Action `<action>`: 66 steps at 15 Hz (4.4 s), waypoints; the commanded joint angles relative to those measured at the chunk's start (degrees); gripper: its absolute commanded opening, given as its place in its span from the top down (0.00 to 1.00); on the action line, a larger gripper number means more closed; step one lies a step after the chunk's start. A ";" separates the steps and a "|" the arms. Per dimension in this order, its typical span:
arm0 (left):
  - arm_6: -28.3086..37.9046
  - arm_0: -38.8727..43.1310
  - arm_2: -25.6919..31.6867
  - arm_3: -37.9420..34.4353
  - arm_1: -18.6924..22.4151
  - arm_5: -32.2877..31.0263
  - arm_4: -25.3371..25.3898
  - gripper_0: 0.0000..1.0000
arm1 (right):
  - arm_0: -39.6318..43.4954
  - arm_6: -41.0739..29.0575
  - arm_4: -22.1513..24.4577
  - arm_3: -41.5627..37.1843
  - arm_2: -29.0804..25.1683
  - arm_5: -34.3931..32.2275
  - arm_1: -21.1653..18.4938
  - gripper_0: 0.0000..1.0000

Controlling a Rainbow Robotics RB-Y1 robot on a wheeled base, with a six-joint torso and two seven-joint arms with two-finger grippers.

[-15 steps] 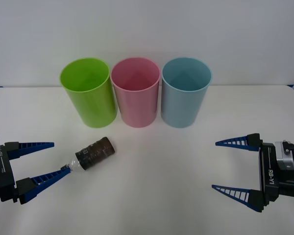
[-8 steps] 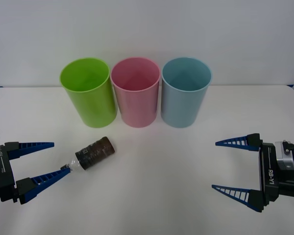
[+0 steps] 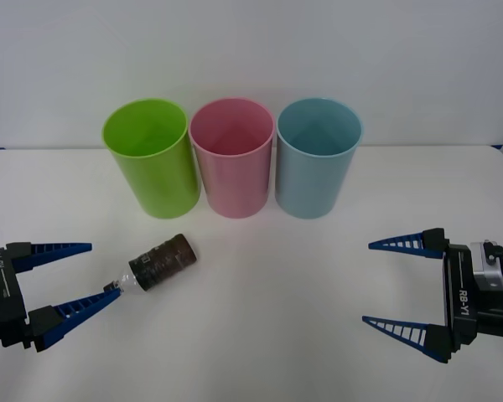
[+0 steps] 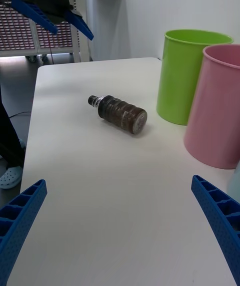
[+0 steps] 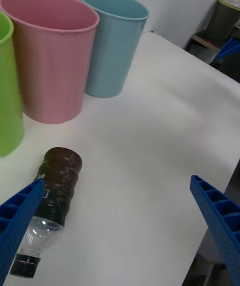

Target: Put cans in the blue bin and PET bottles in the pink bin and trash in the green bin.

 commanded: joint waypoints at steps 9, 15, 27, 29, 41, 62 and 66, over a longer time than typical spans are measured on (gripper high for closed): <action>4.49 1.97 -12.48 -7.74 9.66 16.56 -25.75 0.00 | 0.00 0.00 0.00 0.00 0.00 0.00 0.00 0.00; 24.53 -2.25 -22.41 -9.41 18.71 20.69 -40.51 0.00 | 0.00 0.00 0.00 0.00 0.00 0.00 0.00 0.00; 42.99 -21.94 -47.46 -0.80 30.66 20.78 -55.54 0.00 | 0.00 0.00 0.00 0.00 0.00 0.00 0.00 0.00; 43.07 -23.87 -49.48 1.05 30.22 20.78 -56.07 0.00 | 0.00 0.00 0.00 0.00 0.00 0.00 0.00 0.00; 43.34 -28.97 -55.99 7.90 25.92 20.52 -57.12 0.00 | 0.00 0.00 0.00 0.00 0.00 0.00 0.00 0.00; 43.16 -38.99 -63.10 25.66 13.61 17.53 -64.24 0.69 | 0.00 0.00 0.00 0.00 0.00 0.00 0.00 0.00; 43.16 -39.17 -63.81 26.10 13.61 17.97 -64.24 1.00 | 0.00 0.00 0.00 0.00 0.00 0.00 0.00 0.00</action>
